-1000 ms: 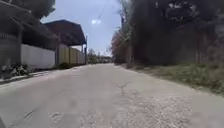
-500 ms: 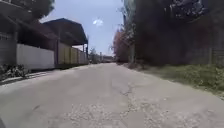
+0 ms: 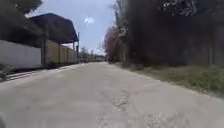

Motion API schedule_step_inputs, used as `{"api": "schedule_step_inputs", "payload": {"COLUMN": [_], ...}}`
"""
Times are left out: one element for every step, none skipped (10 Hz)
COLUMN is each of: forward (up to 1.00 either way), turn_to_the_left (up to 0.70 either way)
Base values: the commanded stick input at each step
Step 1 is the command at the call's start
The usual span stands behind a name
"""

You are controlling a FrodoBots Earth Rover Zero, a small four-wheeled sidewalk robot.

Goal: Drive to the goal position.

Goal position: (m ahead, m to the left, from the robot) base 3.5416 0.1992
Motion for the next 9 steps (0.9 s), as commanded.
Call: {"api": "schedule_step_inputs", "payload": {"forward": [1.0,1.0,1.0,1.0,1.0,1.0,1.0,1.0,1.0], "turn_to_the_left": [0.04,0.04,0.04,0.04,0.04,0.04,0.04,0.04,0.04]}}
